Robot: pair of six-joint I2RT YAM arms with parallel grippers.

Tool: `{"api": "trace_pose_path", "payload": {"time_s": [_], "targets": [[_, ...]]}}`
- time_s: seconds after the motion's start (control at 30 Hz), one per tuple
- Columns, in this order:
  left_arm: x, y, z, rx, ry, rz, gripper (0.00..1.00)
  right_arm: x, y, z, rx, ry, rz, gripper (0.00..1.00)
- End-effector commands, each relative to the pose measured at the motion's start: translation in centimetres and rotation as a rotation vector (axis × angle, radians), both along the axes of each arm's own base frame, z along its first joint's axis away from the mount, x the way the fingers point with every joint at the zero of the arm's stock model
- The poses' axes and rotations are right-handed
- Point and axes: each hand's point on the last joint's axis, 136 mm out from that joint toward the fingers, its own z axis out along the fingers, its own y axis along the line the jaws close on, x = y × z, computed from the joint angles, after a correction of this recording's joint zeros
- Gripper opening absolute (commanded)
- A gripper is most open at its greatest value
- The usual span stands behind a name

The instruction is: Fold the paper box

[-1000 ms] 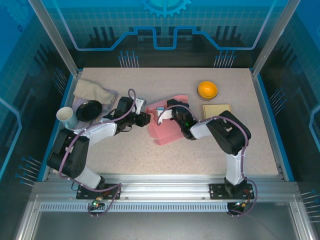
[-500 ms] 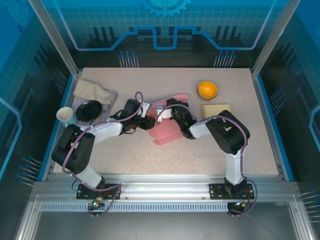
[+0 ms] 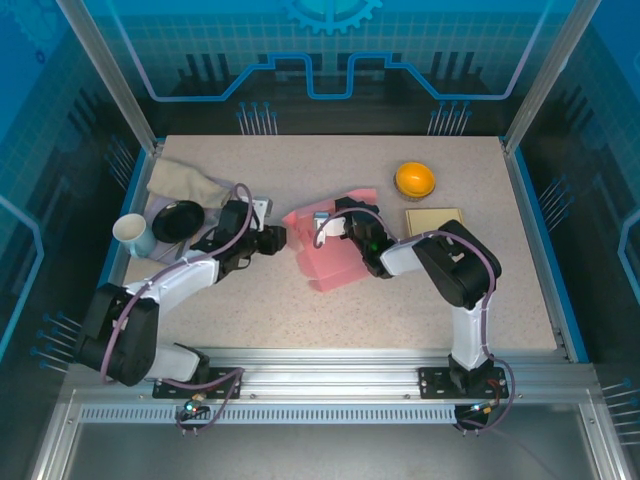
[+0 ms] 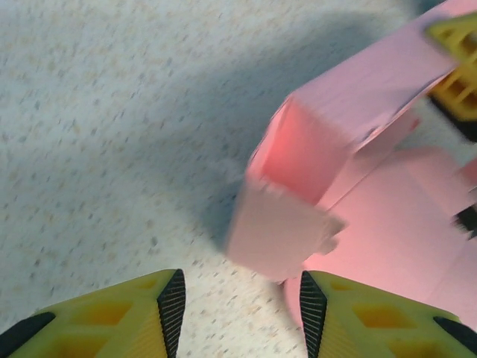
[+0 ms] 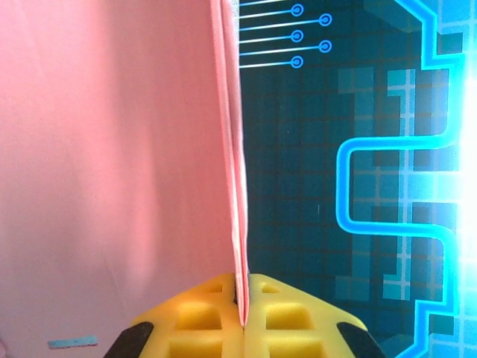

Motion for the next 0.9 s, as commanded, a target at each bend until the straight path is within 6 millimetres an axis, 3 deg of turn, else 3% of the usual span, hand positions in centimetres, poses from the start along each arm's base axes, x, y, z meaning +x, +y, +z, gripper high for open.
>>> {"api": "trace_pose_path", "payload": {"time_s": [0.0,0.1,0.43,0.7,0.87], "targets": [[-0.4,0.4,-2.2,-0.025,0.027,0.02,0.49,-1.0,-1.2,-3.3,-0.031,0.112,-0.007,0.0],[0.3,0.6,-2.6,-0.052,0.027,0.004,0.5,-1.2,-1.2,-3.2,-0.027,0.118,0.003,0.0],[1.9,-3.2,-2.4,-0.18,0.069,-0.256,0.56,-1.4,-1.3,-3.2,-0.019,0.129,0.011,0.0],[3.1,-4.4,-2.5,-0.201,0.102,-0.321,0.57,-1.4,-1.3,-2.9,-0.013,0.132,0.018,0.0],[3.0,-5.7,-1.5,-0.224,0.074,-0.36,0.57,-1.4,-1.2,-2.9,-0.009,0.136,0.017,0.0]]}}
